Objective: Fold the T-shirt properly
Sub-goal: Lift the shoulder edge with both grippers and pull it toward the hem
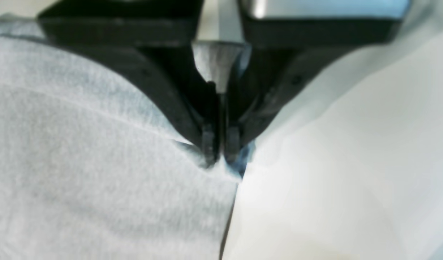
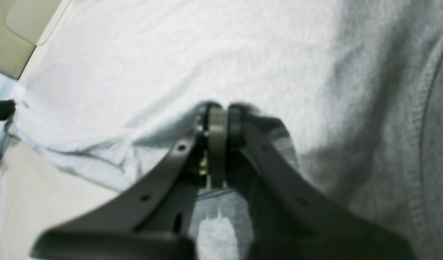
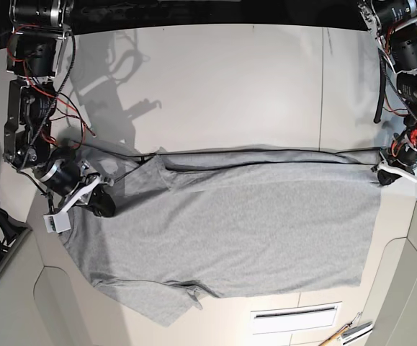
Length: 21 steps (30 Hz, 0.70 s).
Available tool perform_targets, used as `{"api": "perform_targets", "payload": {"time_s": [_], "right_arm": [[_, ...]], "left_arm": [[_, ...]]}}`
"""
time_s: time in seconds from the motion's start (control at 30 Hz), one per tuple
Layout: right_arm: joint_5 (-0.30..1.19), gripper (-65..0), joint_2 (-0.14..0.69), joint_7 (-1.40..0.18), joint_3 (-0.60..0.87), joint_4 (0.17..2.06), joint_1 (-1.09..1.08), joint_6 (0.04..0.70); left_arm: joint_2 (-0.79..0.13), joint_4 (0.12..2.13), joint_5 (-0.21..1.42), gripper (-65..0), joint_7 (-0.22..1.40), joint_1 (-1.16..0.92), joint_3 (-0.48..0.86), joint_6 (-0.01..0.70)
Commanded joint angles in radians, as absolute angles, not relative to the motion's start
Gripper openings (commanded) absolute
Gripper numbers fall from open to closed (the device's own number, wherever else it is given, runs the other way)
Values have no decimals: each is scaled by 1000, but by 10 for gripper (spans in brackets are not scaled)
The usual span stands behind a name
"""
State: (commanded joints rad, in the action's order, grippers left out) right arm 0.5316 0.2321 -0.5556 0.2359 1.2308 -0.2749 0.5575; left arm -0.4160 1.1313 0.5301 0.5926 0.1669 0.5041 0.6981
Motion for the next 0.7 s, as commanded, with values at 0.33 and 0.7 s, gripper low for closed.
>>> {"api": "perform_targets", "payload": {"time_s": [0.33,0.7], "right_arm": [[467,-409,232,-456,236,1121,-273,550],[532,-320,234,-641,527,1268,-228,550]], "left_arm": [[-416,1131,546,-352,588,163,504,698],[-437,1140,883,-323,839,121,698,698]]}}
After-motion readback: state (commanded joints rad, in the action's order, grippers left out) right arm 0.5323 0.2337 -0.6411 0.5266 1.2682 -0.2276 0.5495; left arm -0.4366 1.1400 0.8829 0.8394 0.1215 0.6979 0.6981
